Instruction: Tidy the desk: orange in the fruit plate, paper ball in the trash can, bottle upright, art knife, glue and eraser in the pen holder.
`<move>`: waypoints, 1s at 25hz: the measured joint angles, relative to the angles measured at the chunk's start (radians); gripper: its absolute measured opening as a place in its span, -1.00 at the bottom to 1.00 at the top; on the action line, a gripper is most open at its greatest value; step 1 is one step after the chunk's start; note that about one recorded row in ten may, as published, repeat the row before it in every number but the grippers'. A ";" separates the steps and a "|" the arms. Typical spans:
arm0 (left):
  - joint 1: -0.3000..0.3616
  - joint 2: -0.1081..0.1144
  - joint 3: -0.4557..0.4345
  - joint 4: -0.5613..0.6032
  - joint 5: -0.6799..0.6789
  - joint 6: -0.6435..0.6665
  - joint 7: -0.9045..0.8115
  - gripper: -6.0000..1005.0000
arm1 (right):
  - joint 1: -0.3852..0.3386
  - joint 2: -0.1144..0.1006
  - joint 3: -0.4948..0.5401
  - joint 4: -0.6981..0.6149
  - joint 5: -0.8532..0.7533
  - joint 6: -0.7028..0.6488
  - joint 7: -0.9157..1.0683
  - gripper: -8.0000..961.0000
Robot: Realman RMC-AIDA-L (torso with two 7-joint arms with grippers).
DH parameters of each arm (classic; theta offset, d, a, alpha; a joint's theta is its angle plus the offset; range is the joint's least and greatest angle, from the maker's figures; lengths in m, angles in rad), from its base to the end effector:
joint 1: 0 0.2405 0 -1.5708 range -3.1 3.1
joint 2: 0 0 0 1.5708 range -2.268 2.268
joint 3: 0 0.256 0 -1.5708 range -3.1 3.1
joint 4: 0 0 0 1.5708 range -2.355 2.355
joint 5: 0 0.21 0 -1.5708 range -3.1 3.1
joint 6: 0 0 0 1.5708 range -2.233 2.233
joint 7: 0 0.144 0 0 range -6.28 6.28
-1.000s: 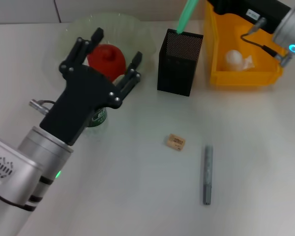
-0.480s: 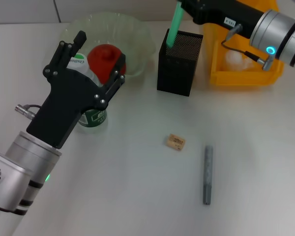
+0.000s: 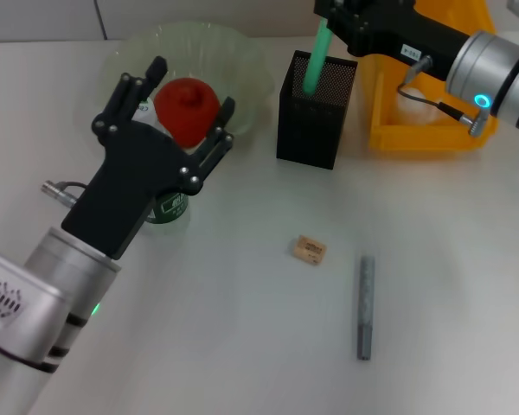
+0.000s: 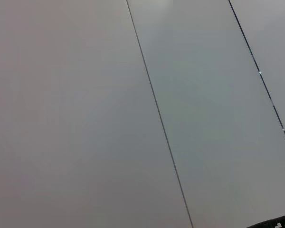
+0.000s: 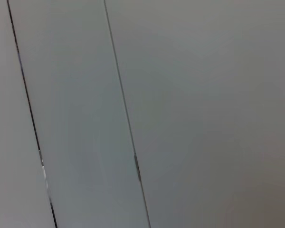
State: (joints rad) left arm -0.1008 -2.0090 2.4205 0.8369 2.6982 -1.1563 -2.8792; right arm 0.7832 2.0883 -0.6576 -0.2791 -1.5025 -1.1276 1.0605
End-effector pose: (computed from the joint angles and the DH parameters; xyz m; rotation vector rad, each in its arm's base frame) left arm -0.2173 0.2496 -0.0625 -1.8622 -0.0410 -0.8932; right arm 0.2039 0.4199 -0.0257 -2.2566 0.5907 0.9575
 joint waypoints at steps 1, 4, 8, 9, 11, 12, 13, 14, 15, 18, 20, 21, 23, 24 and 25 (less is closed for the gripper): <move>-0.004 0.005 0.001 0.018 0.000 0.028 0.000 0.52 | 0.000 0.000 0.000 0.000 0.000 0.000 0.000 -0.60; -0.009 0.050 0.008 0.149 0.002 0.208 0.000 0.52 | -0.027 -0.002 0.006 -0.010 0.014 -0.029 0.005 -0.60; -0.010 0.084 0.000 0.279 0.044 0.371 0.000 0.52 | -0.062 -0.003 -0.001 -0.035 0.054 -0.060 0.007 -0.33; -0.012 0.102 -0.001 0.329 0.060 0.402 0.000 0.52 | -0.071 -0.004 -0.003 -0.041 0.063 -0.068 0.008 -0.26; -0.012 0.102 -0.001 0.329 0.060 0.402 0.000 0.52 | -0.082 -0.004 -0.003 -0.047 0.069 -0.078 0.008 -0.11; -0.012 0.102 -0.001 0.329 0.060 0.402 0.000 0.52 | -0.090 -0.005 -0.003 -0.051 0.070 -0.083 0.008 -0.04; -0.028 0.148 -0.005 0.473 0.071 0.544 -0.001 0.52 | -0.090 -0.005 -0.003 -0.051 0.070 -0.083 0.008 0.04; -0.028 0.148 -0.005 0.473 0.071 0.544 -0.001 0.52 | -0.092 -0.005 -0.003 -0.052 0.070 -0.084 0.008 0.11; -0.034 0.154 -0.024 0.526 0.088 0.621 0.000 0.52 | -0.097 -0.005 -0.004 -0.052 0.070 -0.088 0.009 0.18; -0.035 0.154 -0.033 0.540 0.097 0.641 0.000 0.52 | -0.102 -0.005 -0.001 -0.052 0.070 -0.095 0.009 0.18; -0.029 0.146 -0.048 0.548 0.122 0.643 0.001 0.52 | -0.108 -0.005 0.004 -0.052 0.072 -0.107 0.010 0.18; -0.027 0.142 -0.055 0.548 0.131 0.639 0.001 0.52 | -0.112 -0.005 0.005 -0.053 0.074 -0.118 0.012 0.18; -0.026 0.136 -0.074 0.552 0.142 0.640 0.001 0.52 | -0.126 -0.006 0.005 -0.063 0.081 -0.147 0.020 0.18; -0.028 0.136 -0.080 0.556 0.142 0.642 0.001 0.52 | -0.134 -0.006 0.005 -0.071 0.082 -0.162 0.024 0.18; -0.031 0.136 -0.090 0.561 0.142 0.648 0.001 0.52 | -0.143 -0.005 0.005 -0.080 0.082 -0.176 0.029 0.18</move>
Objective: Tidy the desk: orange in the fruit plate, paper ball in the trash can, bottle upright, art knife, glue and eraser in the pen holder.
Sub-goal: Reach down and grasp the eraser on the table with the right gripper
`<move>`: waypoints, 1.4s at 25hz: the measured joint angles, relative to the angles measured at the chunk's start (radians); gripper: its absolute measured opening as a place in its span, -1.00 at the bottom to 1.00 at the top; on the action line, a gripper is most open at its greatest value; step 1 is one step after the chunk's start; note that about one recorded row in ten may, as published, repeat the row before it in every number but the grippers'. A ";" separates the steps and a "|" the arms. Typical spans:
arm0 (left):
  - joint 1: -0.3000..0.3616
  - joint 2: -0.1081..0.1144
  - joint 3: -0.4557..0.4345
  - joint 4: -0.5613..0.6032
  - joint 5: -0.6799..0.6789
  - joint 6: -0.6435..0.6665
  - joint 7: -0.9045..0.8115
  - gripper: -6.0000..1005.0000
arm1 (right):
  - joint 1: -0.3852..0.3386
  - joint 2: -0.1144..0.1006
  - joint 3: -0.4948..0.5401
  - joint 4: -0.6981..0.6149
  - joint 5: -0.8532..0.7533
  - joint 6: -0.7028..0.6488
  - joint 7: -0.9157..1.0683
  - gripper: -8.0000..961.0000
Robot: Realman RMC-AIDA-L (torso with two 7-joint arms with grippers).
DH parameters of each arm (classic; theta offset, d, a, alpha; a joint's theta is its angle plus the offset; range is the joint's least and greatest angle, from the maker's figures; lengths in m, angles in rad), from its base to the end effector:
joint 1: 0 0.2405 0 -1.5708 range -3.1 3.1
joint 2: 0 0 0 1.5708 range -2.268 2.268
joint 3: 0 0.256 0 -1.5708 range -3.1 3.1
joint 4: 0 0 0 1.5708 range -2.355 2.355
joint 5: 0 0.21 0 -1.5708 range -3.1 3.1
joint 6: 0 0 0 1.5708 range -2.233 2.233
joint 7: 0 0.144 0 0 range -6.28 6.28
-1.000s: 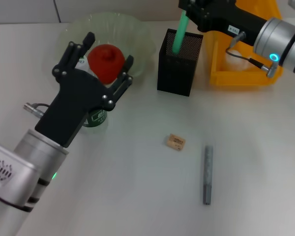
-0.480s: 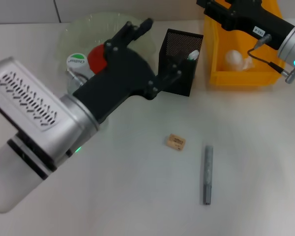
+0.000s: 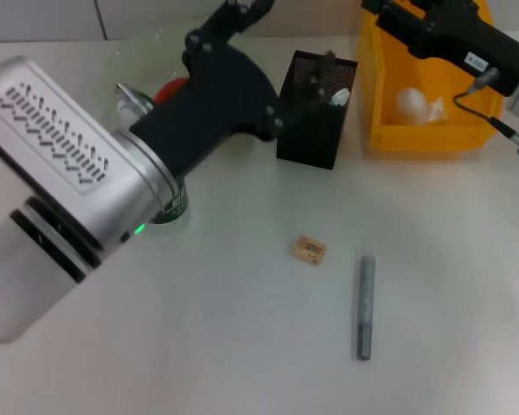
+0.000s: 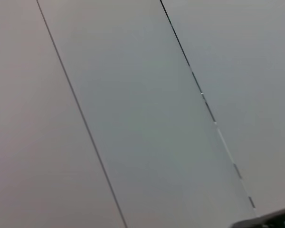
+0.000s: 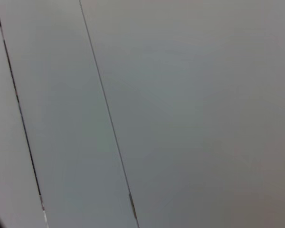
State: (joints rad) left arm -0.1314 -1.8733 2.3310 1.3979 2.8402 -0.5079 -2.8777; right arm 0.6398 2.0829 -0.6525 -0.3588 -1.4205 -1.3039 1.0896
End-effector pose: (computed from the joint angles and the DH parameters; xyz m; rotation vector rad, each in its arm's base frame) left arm -0.1350 0.2825 -0.0441 -2.0990 0.0927 -0.7676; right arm 0.2330 0.3901 0.0060 -2.1597 0.5948 1.1199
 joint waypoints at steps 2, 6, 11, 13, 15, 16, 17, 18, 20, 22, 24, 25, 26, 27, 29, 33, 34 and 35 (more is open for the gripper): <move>-0.006 0.000 -0.013 0.008 0.000 0.012 0.000 0.52 | -0.025 0.000 0.000 -0.016 0.000 -0.033 0.007 0.18; -0.057 0.010 -0.088 0.083 -0.006 0.162 0.000 0.52 | -0.048 0.000 -0.007 -0.030 0.000 -0.046 0.007 0.18; -0.108 0.019 -0.156 0.226 -0.009 0.425 0.000 0.52 | -0.091 0.001 -0.002 -0.042 0.000 -0.069 0.007 0.18; -0.108 0.019 -0.156 0.226 -0.009 0.425 0.000 0.52 | -0.100 0.001 0.000 -0.043 0.000 -0.075 0.007 0.18; -0.120 0.020 -0.174 0.254 -0.010 0.484 0.001 0.52 | -0.107 0.000 0.000 -0.044 0.000 -0.081 0.009 0.18; -0.142 0.018 -0.232 0.324 -0.028 0.619 0.010 0.52 | -0.109 0.000 0.000 -0.044 0.000 -0.084 0.010 0.18; -0.142 0.018 -0.232 0.324 -0.028 0.619 0.010 0.52 | -0.114 0.000 0.000 -0.044 0.000 -0.092 0.011 0.18; -0.142 0.018 -0.232 0.324 -0.028 0.619 0.010 0.52 | -0.114 0.000 0.000 -0.044 0.000 -0.092 0.011 0.18; -0.147 0.018 -0.258 0.356 -0.061 0.674 0.033 0.52 | -0.118 0.000 0.001 -0.043 0.000 -0.097 0.012 0.18; -0.156 0.005 -0.369 0.437 -0.332 0.878 0.270 0.52 | -0.119 0.001 0.001 -0.042 0.000 -0.098 0.012 0.18; -0.156 -0.014 -0.424 0.450 -0.457 0.947 0.400 0.52 | -0.121 0.001 0.001 -0.041 0.000 -0.099 0.013 0.18; -0.156 -0.014 -0.424 0.450 -0.457 0.947 0.400 0.52 | -0.121 0.001 0.001 -0.041 0.000 -0.099 0.015 0.18; -0.156 -0.014 -0.424 0.450 -0.457 0.947 0.400 0.52 | -0.122 0.001 0.001 -0.042 0.000 -0.104 0.017 0.18; -0.135 -0.119 -0.627 0.450 -0.810 1.174 0.789 0.52 | -0.123 0.001 0.000 -0.042 0.000 -0.113 0.019 0.18; -0.123 -0.184 -0.770 0.434 -0.969 1.348 0.986 0.52 | -0.125 0.000 0.000 -0.042 0.000 -0.121 0.020 0.18; -0.118 -0.190 -0.836 0.415 -1.073 1.440 1.089 0.51 | -0.137 -0.001 0.000 -0.048 0.000 -0.139 0.030 0.18; -0.088 -0.186 -0.883 0.387 -1.208 1.540 1.245 0.51 | -0.138 -0.001 0.000 -0.049 0.000 -0.139 0.031 0.18; -0.066 -0.192 -0.911 0.365 -1.279 1.618 1.356 0.51 | -0.138 -0.001 0.000 -0.050 0.000 -0.140 0.032 0.18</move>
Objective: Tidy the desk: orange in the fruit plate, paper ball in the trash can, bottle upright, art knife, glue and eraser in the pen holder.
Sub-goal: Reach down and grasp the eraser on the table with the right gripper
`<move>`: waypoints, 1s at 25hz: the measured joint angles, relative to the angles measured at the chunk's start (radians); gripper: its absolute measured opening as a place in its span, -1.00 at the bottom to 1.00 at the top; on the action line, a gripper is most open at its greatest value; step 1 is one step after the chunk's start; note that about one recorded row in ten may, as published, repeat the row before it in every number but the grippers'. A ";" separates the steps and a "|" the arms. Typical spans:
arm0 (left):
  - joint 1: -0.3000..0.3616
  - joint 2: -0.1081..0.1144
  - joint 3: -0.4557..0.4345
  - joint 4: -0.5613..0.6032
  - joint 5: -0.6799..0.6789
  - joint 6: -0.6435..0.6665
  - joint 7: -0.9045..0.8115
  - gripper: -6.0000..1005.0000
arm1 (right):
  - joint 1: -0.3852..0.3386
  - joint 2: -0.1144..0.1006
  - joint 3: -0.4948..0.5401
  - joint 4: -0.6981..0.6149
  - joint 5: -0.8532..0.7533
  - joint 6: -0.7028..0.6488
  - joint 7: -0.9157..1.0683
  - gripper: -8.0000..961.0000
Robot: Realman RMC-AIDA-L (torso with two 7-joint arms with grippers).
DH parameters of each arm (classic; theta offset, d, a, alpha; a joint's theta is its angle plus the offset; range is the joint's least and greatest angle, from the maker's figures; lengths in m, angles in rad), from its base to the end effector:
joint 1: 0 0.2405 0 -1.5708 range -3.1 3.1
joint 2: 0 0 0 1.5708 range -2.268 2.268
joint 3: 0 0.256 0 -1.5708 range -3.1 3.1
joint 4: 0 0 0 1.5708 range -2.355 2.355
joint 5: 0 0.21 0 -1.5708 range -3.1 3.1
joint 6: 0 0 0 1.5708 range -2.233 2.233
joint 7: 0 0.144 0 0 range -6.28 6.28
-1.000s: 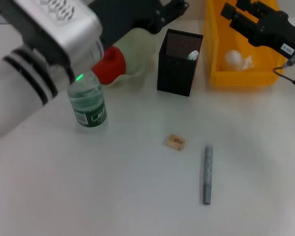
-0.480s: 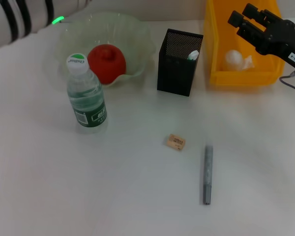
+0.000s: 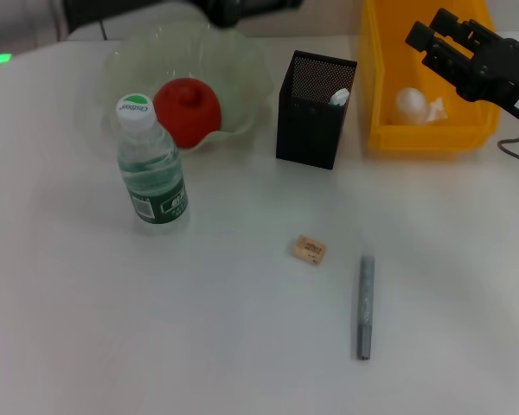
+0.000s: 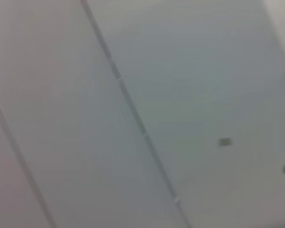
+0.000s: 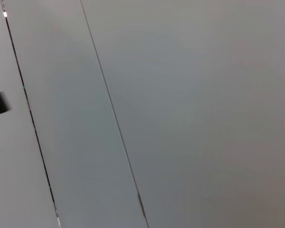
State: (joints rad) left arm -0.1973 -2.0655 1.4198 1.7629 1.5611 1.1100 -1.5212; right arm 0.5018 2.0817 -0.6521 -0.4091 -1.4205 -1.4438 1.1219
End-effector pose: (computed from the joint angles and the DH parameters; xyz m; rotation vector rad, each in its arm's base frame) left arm -0.0783 0.3064 0.0677 -2.4136 0.3474 -0.7291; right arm 0.2641 0.3493 0.0189 -2.1413 0.6237 1.1806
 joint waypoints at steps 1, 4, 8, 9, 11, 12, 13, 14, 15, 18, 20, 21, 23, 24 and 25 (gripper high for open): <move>0.000 0.000 0.000 0.000 0.000 0.000 0.000 0.51 | 0.000 0.000 0.000 0.000 0.000 0.000 0.000 0.18; 0.023 0.002 -0.051 -0.089 -0.132 0.144 0.123 0.51 | -0.001 0.000 -0.004 -0.005 -0.005 -0.013 -0.004 0.18; 0.036 -0.002 -0.140 -0.280 -0.236 0.390 0.232 0.50 | -0.023 -0.002 -0.012 -0.037 -0.010 -0.067 -0.015 0.18; 0.040 -0.002 -0.147 -0.325 -0.254 0.438 0.266 0.50 | -0.033 -0.002 -0.012 -0.047 -0.010 -0.093 -0.020 0.18; 0.056 -0.001 -0.161 -0.454 -0.277 0.550 0.357 0.50 | -0.055 -0.002 -0.013 -0.073 -0.012 -0.146 -0.023 0.18; 0.067 0.000 -0.168 -0.572 -0.274 0.621 0.449 0.50 | -0.073 -0.002 -0.013 -0.111 -0.024 -0.179 -0.003 0.20; 0.067 0.000 -0.168 -0.572 -0.274 0.621 0.449 0.50 | -0.073 -0.002 -0.013 -0.111 -0.024 -0.179 -0.003 0.21; 0.070 0.002 -0.172 -0.670 -0.266 0.645 0.509 0.50 | -0.081 -0.002 -0.013 -0.139 -0.040 -0.189 0.028 0.23; 0.070 0.003 -0.177 -0.746 -0.259 0.657 0.552 0.50 | -0.086 -0.001 -0.013 -0.177 -0.064 -0.192 0.071 0.25; 0.053 0.014 -0.233 -1.018 -0.199 0.663 0.683 0.50 | -0.085 0.002 -0.040 -0.342 -0.201 -0.195 0.275 0.30; 0.045 0.020 -0.256 -1.100 -0.174 0.663 0.721 0.50 | -0.081 0.003 -0.074 -0.408 -0.246 -0.195 0.347 0.34; 0.040 0.026 -0.271 -1.160 -0.160 0.663 0.747 0.50 | -0.075 0.003 -0.115 -0.481 -0.291 -0.192 0.424 0.36; 0.036 0.037 -0.284 -1.239 -0.142 0.664 0.784 0.50 | -0.057 0.004 -0.216 -0.635 -0.405 -0.187 0.587 0.39; 0.038 0.042 -0.286 -1.267 -0.138 0.664 0.797 0.50 | -0.043 0.003 -0.265 -0.708 -0.460 -0.187 0.662 0.41; 0.038 0.042 -0.286 -1.267 -0.138 0.664 0.797 0.50 | -0.024 0.003 -0.307 -0.763 -0.519 -0.189 0.745 0.43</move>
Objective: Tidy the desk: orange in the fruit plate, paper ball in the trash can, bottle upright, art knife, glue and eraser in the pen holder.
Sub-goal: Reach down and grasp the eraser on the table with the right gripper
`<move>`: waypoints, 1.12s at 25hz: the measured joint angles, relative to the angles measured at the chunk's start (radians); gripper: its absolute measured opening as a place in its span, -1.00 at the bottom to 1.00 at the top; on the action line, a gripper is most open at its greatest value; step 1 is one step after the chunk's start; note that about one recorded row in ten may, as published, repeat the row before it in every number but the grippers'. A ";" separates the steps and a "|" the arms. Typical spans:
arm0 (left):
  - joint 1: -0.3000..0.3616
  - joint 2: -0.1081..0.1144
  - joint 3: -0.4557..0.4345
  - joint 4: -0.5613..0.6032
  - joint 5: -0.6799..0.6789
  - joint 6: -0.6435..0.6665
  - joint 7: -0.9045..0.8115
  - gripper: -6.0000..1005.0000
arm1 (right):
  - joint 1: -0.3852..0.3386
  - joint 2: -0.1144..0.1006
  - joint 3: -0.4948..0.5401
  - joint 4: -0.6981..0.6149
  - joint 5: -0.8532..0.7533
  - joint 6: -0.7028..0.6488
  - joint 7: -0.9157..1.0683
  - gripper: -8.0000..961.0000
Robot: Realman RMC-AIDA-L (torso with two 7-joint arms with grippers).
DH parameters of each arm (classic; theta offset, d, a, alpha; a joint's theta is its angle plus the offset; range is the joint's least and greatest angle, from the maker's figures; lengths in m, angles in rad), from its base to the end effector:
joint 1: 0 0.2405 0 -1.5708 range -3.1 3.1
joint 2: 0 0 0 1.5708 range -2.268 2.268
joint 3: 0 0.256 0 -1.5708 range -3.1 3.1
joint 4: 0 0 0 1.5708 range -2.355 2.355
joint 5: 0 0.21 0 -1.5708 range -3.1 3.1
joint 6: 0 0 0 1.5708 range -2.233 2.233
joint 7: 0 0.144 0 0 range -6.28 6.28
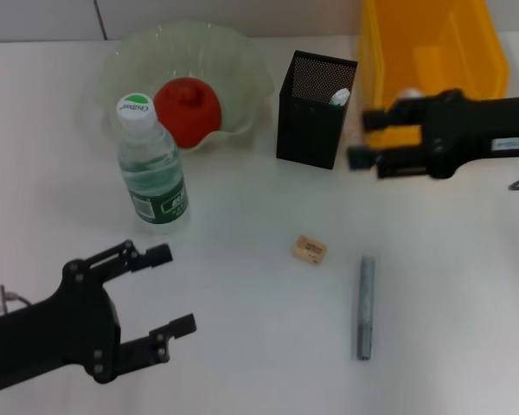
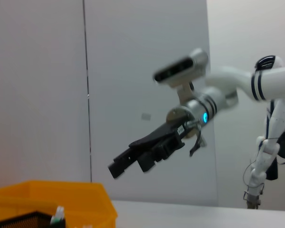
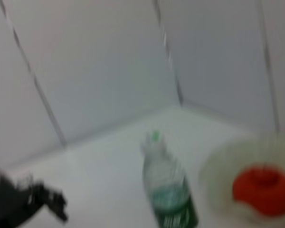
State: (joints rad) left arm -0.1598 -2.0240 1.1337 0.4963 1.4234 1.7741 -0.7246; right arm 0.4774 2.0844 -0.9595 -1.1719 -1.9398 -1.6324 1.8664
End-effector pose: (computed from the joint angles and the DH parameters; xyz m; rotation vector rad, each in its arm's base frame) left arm -0.2997 0.2039 -0.0108 -2.6007 -0.1422 -1.0595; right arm 0.1914 0.3379 0.0398 -2.8352 0.6134 0.5496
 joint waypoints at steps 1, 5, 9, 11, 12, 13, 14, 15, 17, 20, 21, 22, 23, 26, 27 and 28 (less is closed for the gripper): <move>0.000 0.000 0.000 0.000 0.000 0.000 0.000 0.50 | 0.023 -0.002 -0.046 -0.056 -0.072 -0.006 0.098 0.43; 0.034 0.007 -0.015 -0.038 0.053 -0.028 0.013 0.50 | 0.165 -0.005 -0.203 -0.189 -0.353 -0.062 0.408 0.42; 0.064 0.007 -0.032 -0.040 0.068 -0.056 0.013 0.50 | 0.323 -0.005 -0.312 -0.165 -0.517 -0.105 0.600 0.42; 0.082 0.010 -0.040 -0.041 0.069 -0.067 0.013 0.50 | 0.378 -0.003 -0.366 -0.125 -0.542 -0.105 0.661 0.42; 0.090 0.011 -0.045 -0.041 0.069 -0.072 0.013 0.50 | 0.418 -0.001 -0.428 -0.094 -0.566 -0.095 0.709 0.42; 0.096 0.012 -0.048 -0.042 0.069 -0.074 0.014 0.50 | 0.431 0.000 -0.463 -0.083 -0.577 -0.084 0.729 0.42; 0.100 0.012 -0.050 -0.042 0.069 -0.075 0.014 0.50 | 0.431 0.000 -0.463 -0.083 -0.577 -0.084 0.729 0.41; 0.105 0.013 -0.053 -0.042 0.069 -0.077 0.014 0.50 | 0.441 0.002 -0.499 -0.072 -0.585 -0.073 0.748 0.41; 0.111 0.013 -0.054 -0.042 0.069 -0.080 0.015 0.50 | 0.461 0.003 -0.601 -0.037 -0.591 -0.030 0.798 0.41; 0.111 0.013 -0.054 -0.043 0.069 -0.083 0.016 0.50 | 0.476 0.004 -0.642 -0.002 -0.593 -0.012 0.818 0.41; 0.111 0.012 -0.054 -0.043 0.070 -0.084 0.018 0.50 | 0.485 0.005 -0.662 0.023 -0.593 -0.001 0.829 0.41; 0.111 0.010 -0.053 -0.043 0.070 -0.085 0.022 0.50 | 0.499 0.007 -0.704 0.067 -0.593 0.027 0.851 0.41; 0.111 0.010 -0.053 -0.043 0.070 -0.085 0.022 0.50 | 0.499 0.007 -0.704 0.067 -0.593 0.027 0.851 0.41; 0.109 0.006 -0.051 -0.043 0.070 -0.085 0.030 0.50 | 0.504 0.008 -0.767 0.094 -0.593 0.072 0.879 0.41; 0.104 0.005 -0.047 -0.044 0.071 -0.085 0.030 0.50 | 0.503 0.008 -0.787 0.102 -0.591 0.088 0.886 0.41; 0.104 0.005 -0.047 -0.044 0.071 -0.085 0.030 0.50 | 0.503 0.008 -0.787 0.102 -0.591 0.088 0.886 0.41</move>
State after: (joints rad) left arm -0.0558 -2.0185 1.0863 0.4526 1.4940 1.6893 -0.6947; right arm 0.9807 2.0924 -1.7468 -1.0697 -2.5306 -1.5440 2.7524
